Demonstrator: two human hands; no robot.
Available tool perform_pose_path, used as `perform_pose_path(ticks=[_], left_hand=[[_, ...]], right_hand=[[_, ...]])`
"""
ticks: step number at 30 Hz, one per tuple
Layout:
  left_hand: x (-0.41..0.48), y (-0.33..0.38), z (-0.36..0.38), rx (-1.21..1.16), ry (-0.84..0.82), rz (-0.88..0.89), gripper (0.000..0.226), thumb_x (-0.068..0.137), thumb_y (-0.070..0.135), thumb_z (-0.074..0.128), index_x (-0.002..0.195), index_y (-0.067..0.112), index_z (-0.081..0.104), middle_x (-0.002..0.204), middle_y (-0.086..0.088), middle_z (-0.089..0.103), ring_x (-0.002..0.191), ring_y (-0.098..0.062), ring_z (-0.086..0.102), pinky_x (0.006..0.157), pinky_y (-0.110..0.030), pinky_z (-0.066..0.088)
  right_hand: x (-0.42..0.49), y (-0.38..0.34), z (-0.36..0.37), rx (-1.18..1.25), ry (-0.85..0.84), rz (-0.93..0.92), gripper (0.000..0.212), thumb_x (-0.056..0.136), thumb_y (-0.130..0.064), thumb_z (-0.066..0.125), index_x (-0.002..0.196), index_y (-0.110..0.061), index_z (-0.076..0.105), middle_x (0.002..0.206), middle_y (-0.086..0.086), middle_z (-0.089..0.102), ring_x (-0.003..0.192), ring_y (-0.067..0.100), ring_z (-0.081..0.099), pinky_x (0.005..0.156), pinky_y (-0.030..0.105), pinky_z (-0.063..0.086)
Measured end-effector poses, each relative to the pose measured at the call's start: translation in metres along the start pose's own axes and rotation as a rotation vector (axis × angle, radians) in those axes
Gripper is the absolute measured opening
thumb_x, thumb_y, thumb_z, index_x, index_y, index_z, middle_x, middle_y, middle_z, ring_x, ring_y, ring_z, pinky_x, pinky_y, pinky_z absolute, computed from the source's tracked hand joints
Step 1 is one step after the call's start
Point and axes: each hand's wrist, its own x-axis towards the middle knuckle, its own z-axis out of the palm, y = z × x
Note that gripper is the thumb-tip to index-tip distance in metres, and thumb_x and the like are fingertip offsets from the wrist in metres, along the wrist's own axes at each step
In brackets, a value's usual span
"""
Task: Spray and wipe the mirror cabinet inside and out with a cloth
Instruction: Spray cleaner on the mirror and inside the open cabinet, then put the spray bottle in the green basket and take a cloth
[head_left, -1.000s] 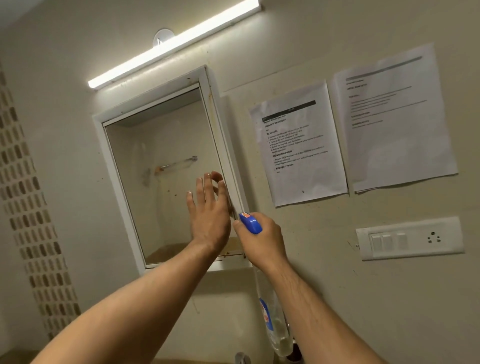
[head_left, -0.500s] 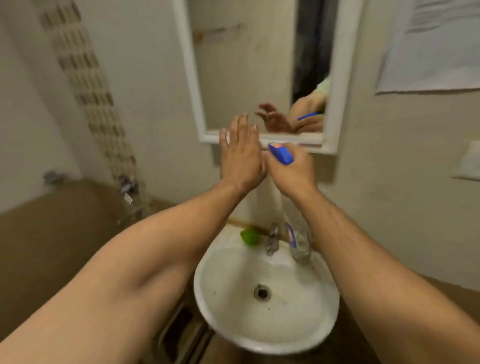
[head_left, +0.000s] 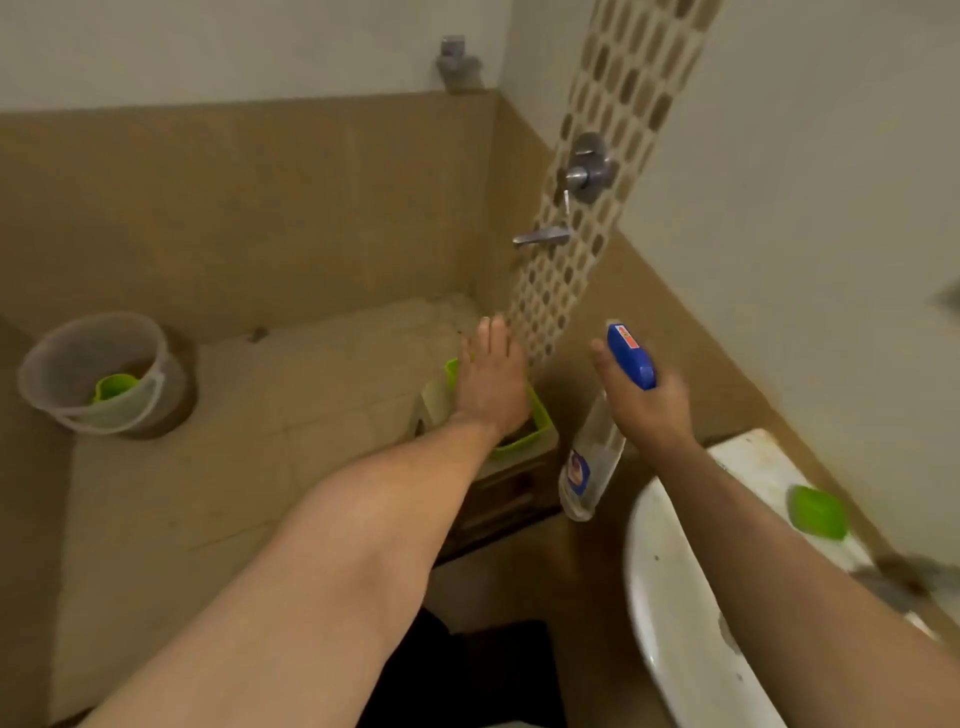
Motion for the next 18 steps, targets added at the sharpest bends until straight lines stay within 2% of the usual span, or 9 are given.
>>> perform_pose_path(ticks=[3, 6, 9, 14, 18], left_hand=[[0.031, -0.073, 0.013, 0.022, -0.097, -0.087, 0.058, 0.088, 0.018, 0.056, 0.143, 0.005, 0.044, 0.166, -0.021, 0.017, 0.154, -0.041, 0.013, 0.125, -0.058, 0.017], [0.059, -0.129, 0.020, 0.028, -0.161, -0.142, 0.052, 0.090, 0.020, 0.051, 0.139, 0.005, 0.048, 0.163, -0.021, 0.022, 0.150, -0.040, 0.020, 0.123, -0.055, 0.020], [0.079, -0.165, 0.034, 0.049, -0.226, -0.173, 0.049, 0.095, 0.027, 0.051, 0.140, 0.008, 0.047, 0.162, -0.020, 0.023, 0.149, -0.036, 0.022, 0.122, -0.051, 0.024], [0.104, -0.184, 0.063, -0.006, -0.347, -0.181, 0.052, 0.089, 0.029, 0.060, 0.135, 0.007, 0.049, 0.153, -0.018, 0.034, 0.143, -0.034, 0.029, 0.113, -0.046, 0.033], [0.118, -0.177, 0.087, -0.066, -0.407, -0.107, 0.057, 0.088, 0.022, 0.059, 0.141, 0.006, 0.046, 0.156, -0.016, 0.034, 0.146, -0.033, 0.028, 0.116, -0.047, 0.034]], right_hand=[[0.038, 0.010, 0.060, -0.011, -0.046, 0.022, 0.053, 0.086, -0.065, 0.072, 0.061, -0.024, 0.049, 0.052, -0.014, 0.047, 0.046, 0.002, 0.043, 0.048, 0.015, 0.042], [0.077, 0.020, 0.105, -0.057, -0.053, 0.069, 0.060, 0.087, -0.069, 0.066, 0.066, -0.017, 0.047, 0.059, -0.006, 0.049, 0.052, 0.009, 0.044, 0.054, 0.023, 0.043], [0.110, 0.031, 0.131, -0.089, -0.039, 0.124, 0.054, 0.093, -0.059, 0.066, 0.063, -0.022, 0.041, 0.057, -0.010, 0.043, 0.051, 0.008, 0.040, 0.058, 0.030, 0.040], [0.163, 0.060, 0.153, -0.175, -0.021, 0.190, 0.053, 0.089, -0.065, 0.066, 0.062, -0.025, 0.044, 0.055, -0.013, 0.045, 0.055, 0.012, 0.043, 0.064, 0.036, 0.044], [0.187, 0.087, 0.172, -0.120, 0.061, 0.240, 0.051, 0.083, -0.069, 0.071, 0.061, -0.029, 0.049, 0.052, -0.013, 0.046, 0.053, 0.008, 0.042, 0.062, 0.032, 0.043]])
